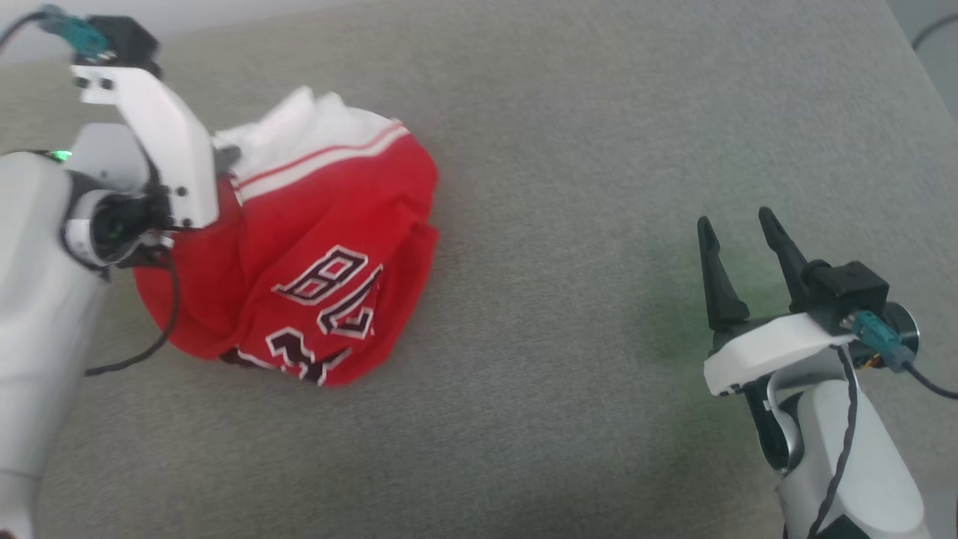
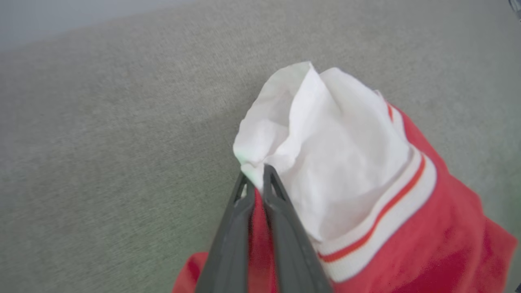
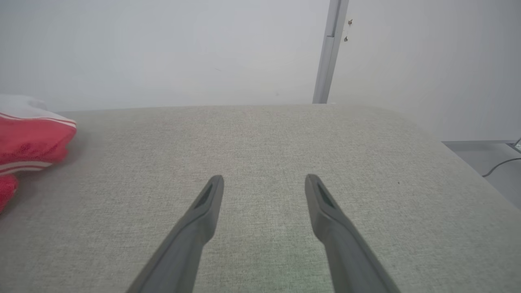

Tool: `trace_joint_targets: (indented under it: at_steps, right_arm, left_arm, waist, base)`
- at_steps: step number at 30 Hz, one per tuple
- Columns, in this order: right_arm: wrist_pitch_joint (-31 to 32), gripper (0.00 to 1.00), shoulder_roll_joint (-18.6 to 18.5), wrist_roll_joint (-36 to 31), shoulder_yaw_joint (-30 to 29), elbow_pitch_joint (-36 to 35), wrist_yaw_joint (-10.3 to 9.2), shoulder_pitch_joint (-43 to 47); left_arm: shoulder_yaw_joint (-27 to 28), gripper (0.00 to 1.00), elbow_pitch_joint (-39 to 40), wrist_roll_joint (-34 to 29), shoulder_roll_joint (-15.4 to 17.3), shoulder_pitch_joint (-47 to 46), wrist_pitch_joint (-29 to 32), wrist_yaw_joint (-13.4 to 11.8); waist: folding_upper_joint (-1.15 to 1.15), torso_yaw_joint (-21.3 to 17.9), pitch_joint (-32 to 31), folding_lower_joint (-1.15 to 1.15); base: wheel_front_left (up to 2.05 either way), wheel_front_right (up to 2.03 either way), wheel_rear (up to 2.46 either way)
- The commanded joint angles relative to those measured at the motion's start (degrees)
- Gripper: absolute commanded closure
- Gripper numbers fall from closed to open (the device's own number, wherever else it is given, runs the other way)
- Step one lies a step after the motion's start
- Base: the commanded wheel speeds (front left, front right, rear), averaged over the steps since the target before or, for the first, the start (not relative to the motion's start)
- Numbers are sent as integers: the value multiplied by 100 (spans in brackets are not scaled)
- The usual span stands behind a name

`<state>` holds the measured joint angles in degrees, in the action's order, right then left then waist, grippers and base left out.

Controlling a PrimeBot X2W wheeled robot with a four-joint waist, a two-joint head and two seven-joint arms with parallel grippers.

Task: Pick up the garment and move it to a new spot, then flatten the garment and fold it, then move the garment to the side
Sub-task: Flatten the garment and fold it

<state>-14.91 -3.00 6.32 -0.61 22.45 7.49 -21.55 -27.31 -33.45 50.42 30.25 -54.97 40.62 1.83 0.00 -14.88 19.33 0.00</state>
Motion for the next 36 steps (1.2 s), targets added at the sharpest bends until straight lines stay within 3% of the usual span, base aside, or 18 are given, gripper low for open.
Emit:
trace_joint_targets:
  at_steps: [1, 11, 19, 21, 22, 23, 30, 36]
  right_arm:
    - [-34, 0, 19, -58, -20, -7, 0, 38]
    - [47, 0, 17, -198, -231, -67, 0, 351]
    - [185, 0, 15, -234, -247, -189, 0, 486]
    - [205, 0, 15, -246, -233, -222, 0, 456]
    - [225, 0, 15, -245, -225, -232, 0, 441]
    - [243, 0, 15, -251, -213, -247, 0, 431]
    - [323, 0, 15, -298, -153, -326, 0, 375]
    - [381, 0, -38, -296, -99, -446, 0, 334]
  left_arm:
    - [67, 100, 53, 66, 53, 110, -62, -26]
    - [712, 100, 989, 557, 589, 1588, -528, -483]
    - [996, 100, 1539, 882, 664, 2866, -793, -741]
    - [996, 62, 1519, 929, 603, 2939, -803, -734]
    - [977, 22, 1485, 923, 602, 2946, -803, -730]
    - [960, 0, 1433, 909, 597, 2918, -790, -717]
    - [792, 0, 1185, 719, 700, 2329, -515, -632]
    - [651, 0, 886, 576, 745, 1610, -162, -707]
  waist:
    - [0, 108, -103, 0]
    - [0, 611, -566, 0]
    - [0, 866, -716, 0]
    - [0, 912, -727, 0]
    - [0, 928, -733, 0]
    - [0, 939, -738, 0]
    - [0, 971, -766, 0]
    - [0, 929, -632, 0]
  base:
    - [0, 0, 0]
    - [0, 0, 0]
    - [0, 0, 0]
    - [0, 0, 0]
    - [0, 0, 0]
    - [0, 0, 0]
    - [0, 0, 0]
    - [0, 0, 0]
